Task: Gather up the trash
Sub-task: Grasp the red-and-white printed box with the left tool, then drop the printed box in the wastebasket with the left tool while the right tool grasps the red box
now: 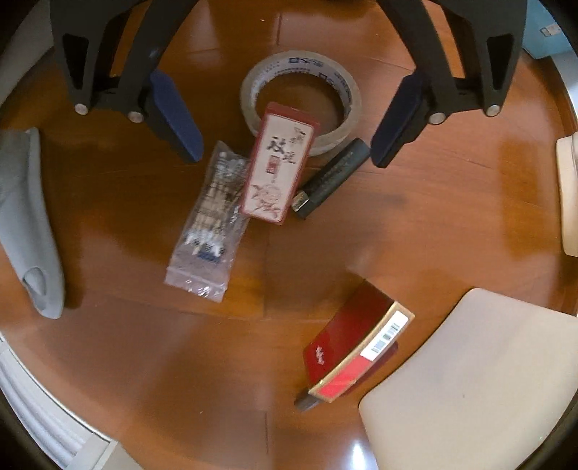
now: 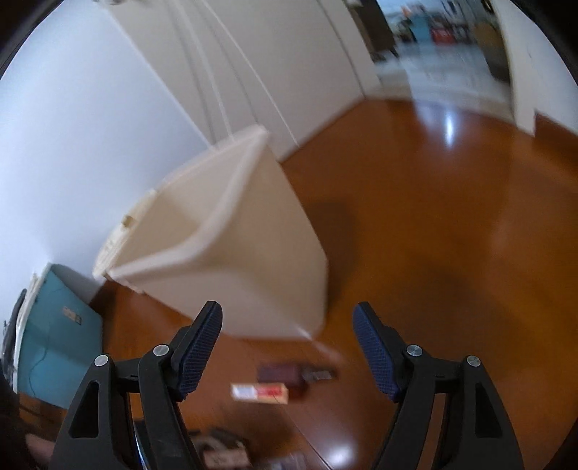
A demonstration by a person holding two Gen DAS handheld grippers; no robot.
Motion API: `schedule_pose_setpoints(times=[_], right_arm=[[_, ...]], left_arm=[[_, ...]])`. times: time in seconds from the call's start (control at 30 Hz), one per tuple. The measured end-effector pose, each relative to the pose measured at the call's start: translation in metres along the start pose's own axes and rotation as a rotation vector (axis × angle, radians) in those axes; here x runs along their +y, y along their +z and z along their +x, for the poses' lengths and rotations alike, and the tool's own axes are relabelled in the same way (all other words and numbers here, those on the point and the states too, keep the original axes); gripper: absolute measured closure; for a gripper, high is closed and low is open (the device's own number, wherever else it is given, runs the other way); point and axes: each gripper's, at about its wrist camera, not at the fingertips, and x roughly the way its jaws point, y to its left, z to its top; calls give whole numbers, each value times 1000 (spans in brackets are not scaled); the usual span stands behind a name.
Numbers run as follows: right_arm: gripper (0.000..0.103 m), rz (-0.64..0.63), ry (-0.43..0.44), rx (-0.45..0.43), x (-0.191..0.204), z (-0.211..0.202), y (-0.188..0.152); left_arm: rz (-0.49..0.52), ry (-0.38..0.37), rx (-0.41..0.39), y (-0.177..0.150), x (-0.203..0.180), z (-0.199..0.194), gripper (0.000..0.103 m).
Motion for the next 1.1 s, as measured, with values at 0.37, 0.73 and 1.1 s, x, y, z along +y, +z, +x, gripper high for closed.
schedule_pose_setpoints(times=[0.37,0.73,1.1], right_arm=[[26,-23,5,140,-25,29,-45],[26,-895,45,282,68,97,-107],[68,-1419,-81,355,114,183,-162]], left_arm=[[-46,-49,87,12,6,35,72],[-247,-205,-26,-2,43,-10,74],[-417,-306,-45,-31,75,-17,74]])
